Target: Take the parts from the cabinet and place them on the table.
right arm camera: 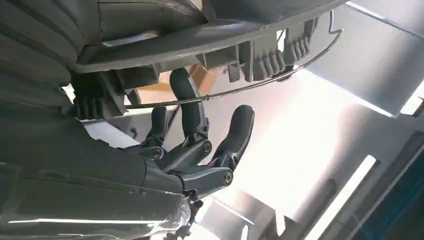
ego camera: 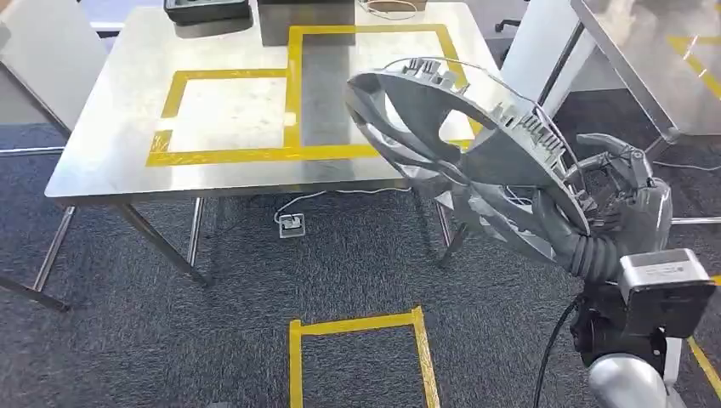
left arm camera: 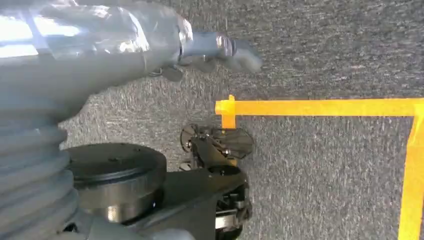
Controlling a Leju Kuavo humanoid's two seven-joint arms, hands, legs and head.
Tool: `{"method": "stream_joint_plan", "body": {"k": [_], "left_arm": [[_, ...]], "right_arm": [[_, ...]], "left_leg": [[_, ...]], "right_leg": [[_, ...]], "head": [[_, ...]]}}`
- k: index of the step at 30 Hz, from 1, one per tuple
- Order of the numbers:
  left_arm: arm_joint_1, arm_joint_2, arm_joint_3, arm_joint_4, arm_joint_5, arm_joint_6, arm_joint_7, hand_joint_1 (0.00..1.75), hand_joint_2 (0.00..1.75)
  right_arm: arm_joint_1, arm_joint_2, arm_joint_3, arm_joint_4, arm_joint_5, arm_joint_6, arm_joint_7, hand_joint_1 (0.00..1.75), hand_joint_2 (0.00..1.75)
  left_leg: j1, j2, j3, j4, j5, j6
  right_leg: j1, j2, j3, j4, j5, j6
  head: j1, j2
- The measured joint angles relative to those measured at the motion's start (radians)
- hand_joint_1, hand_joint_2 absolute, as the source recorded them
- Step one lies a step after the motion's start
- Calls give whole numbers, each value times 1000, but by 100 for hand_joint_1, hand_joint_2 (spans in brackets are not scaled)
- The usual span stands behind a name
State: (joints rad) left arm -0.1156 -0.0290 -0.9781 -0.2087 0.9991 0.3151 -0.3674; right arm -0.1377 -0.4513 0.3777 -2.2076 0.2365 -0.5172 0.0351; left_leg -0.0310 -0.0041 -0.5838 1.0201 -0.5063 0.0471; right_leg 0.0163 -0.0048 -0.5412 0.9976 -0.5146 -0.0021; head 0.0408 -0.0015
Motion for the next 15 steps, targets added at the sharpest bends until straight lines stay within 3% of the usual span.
{"method": "stream_joint_plan", "body": {"k": [15], "left_arm": [[-1,3,-5,0,-14,-14,1,0,175]], "right_arm": [[-152,-50,67,103,-174,180,138,175,175]], "left_leg": [[0,8,2,0,0,0]], "right_leg": [[-1,4,1,1,1,1]], "head": [[-8,0]]}}
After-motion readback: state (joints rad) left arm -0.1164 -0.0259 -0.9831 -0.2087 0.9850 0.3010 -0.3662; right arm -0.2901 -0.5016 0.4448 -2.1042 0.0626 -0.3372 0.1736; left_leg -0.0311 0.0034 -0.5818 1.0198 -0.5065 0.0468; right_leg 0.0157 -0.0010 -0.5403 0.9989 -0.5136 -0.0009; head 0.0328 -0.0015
